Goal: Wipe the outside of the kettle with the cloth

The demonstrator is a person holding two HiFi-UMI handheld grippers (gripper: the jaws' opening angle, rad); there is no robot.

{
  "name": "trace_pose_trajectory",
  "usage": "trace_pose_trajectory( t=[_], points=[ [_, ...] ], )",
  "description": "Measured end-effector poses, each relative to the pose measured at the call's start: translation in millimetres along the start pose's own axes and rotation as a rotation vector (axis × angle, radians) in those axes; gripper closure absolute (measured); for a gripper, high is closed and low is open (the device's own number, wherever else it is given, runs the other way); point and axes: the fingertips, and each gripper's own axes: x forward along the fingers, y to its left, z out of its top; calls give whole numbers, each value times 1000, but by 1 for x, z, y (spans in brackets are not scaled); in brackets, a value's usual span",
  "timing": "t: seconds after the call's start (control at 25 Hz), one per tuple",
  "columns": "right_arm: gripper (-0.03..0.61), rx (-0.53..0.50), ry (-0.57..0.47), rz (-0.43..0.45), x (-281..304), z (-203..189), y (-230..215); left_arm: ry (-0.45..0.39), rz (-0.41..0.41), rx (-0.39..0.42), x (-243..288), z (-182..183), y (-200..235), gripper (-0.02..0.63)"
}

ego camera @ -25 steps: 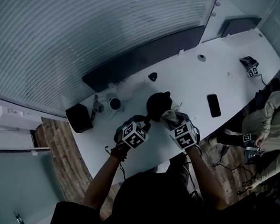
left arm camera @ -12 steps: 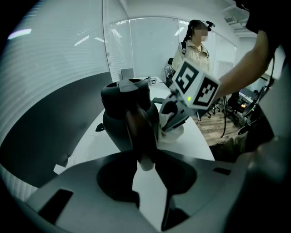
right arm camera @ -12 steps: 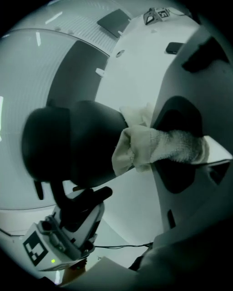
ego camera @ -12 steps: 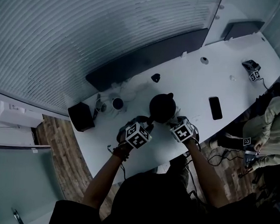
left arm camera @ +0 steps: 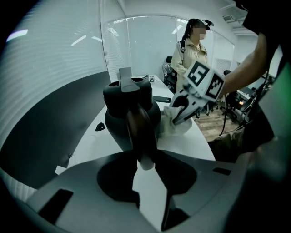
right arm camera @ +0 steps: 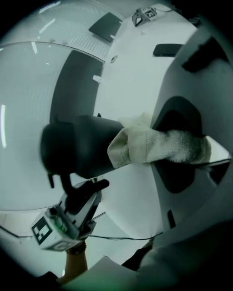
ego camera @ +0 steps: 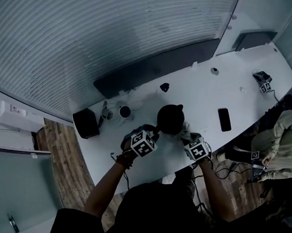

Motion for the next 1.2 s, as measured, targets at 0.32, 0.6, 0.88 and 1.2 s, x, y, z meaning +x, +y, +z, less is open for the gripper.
trace_pose_trajectory(
  t=[0.32, 0.6, 0.88, 1.2],
  points=[
    [471, -113, -178, -54, -66, 80, 16, 27, -41, 85, -5, -11, 9, 488],
    [471, -167, -87, -42, -37, 87, 9, 81, -77, 137, -6, -12, 24, 486],
    [471, -127, 18, -2, 2, 50, 7, 127, -81, 201, -5, -18, 26, 486],
    [471, -101, 185, 47, 62, 3, 19, 176, -71, 203, -6, -17, 28, 487]
  ],
)
